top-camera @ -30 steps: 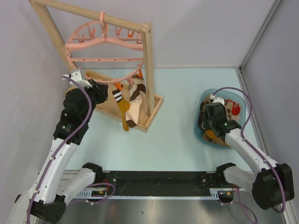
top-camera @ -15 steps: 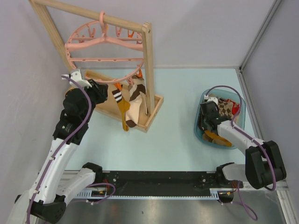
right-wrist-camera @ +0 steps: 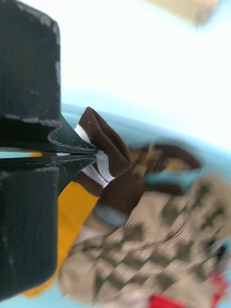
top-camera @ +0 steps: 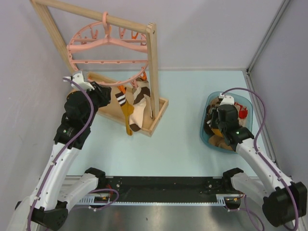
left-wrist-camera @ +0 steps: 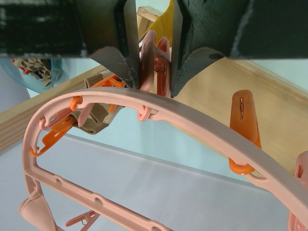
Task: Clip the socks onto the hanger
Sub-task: Pick up the sock from the bin, then clamp the sock onto the hanger.
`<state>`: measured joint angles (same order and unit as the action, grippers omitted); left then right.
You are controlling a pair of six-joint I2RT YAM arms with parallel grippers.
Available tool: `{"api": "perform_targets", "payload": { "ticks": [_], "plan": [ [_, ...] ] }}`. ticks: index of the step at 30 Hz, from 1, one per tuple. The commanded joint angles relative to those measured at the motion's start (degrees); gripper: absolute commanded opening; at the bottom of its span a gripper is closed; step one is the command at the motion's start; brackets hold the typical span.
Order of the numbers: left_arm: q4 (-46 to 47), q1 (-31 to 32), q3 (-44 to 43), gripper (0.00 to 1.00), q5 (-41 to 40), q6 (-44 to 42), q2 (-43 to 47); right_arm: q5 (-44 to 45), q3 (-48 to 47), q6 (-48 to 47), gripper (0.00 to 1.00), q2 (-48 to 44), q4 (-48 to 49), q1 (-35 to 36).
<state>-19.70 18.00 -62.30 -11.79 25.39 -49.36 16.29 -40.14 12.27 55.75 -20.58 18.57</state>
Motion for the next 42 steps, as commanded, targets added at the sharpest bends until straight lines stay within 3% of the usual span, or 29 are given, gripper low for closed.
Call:
{"api": "perform_targets", "payload": {
  "ticks": [1,6,14,21,30,42],
  "plan": [
    [-0.2,0.1,-2.6,0.0,-0.3,-0.2,0.4,-11.5,-3.2,-0.8,0.0,-5.7,8.9,1.7],
    [-0.2,0.0,-2.6,0.0,0.1,1.1,0.2,-18.8,-5.9,2.1,0.0,-4.9,20.0,9.2],
    [-0.4,0.5,-2.8,0.0,0.3,2.3,-0.2,-17.2,-13.5,-0.2,0.0,10.7,44.8,29.0],
    [-0.2,0.6,-2.7,0.0,1.0,2.9,-0.6,-19.1,-20.3,0.1,0.0,24.6,58.3,35.7],
    [0.7,1.0,-2.2,0.0,2.6,3.7,-0.5,-19.7,-26.9,1.1,0.0,36.3,63.3,39.1],
    [1.8,1.2,-1.7,0.0,4.1,4.6,-0.6,-20.8,-33.1,2.5,0.0,41.8,63.5,39.8]
  ]
}}
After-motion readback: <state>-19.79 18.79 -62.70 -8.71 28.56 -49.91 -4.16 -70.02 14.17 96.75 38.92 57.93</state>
